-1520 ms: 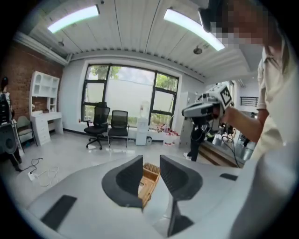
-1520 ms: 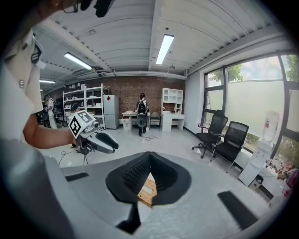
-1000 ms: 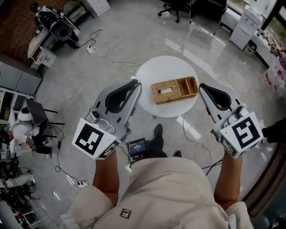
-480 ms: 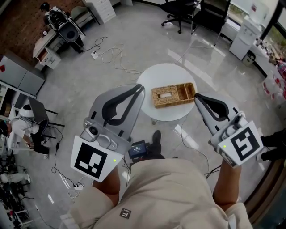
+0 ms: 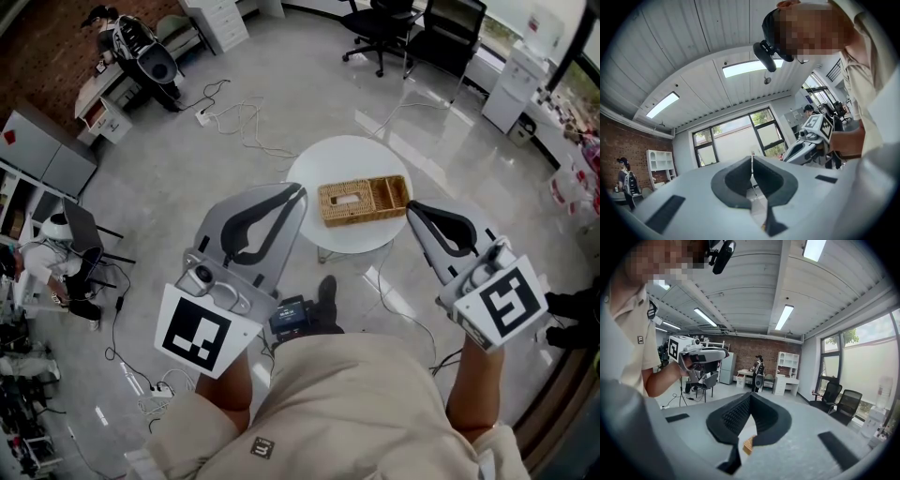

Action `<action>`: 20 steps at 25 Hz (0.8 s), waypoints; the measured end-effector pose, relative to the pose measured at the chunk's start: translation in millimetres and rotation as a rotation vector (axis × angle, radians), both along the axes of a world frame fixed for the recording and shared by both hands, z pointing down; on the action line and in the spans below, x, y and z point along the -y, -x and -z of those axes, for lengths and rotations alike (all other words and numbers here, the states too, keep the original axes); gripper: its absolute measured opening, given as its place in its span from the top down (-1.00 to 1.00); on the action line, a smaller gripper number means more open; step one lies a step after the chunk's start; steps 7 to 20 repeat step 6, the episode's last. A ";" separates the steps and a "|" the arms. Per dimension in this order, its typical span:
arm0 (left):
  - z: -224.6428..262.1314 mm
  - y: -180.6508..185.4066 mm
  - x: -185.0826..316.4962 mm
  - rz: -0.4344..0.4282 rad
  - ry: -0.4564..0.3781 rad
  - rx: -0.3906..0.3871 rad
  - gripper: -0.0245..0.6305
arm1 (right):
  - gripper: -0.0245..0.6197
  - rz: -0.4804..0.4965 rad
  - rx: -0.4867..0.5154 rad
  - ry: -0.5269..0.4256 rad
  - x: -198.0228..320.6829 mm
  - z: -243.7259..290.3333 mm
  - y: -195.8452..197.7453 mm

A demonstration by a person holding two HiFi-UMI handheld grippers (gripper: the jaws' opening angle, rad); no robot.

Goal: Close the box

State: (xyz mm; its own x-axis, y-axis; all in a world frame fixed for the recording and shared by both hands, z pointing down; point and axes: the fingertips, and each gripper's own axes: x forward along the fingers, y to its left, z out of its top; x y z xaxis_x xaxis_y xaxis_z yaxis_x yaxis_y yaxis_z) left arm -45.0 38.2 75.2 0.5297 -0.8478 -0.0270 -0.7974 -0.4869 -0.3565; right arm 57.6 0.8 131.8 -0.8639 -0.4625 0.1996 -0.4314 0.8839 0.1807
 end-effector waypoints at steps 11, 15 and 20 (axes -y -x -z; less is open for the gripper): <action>-0.4 7.0 -11.9 0.010 0.003 -0.002 0.88 | 0.96 0.000 -0.004 -0.005 -11.1 2.2 5.1; -0.4 7.0 -11.9 0.010 0.003 -0.002 0.88 | 0.96 0.000 -0.004 -0.005 -11.1 2.2 5.1; -0.4 7.0 -11.9 0.010 0.003 -0.002 0.88 | 0.96 0.000 -0.004 -0.005 -11.1 2.2 5.1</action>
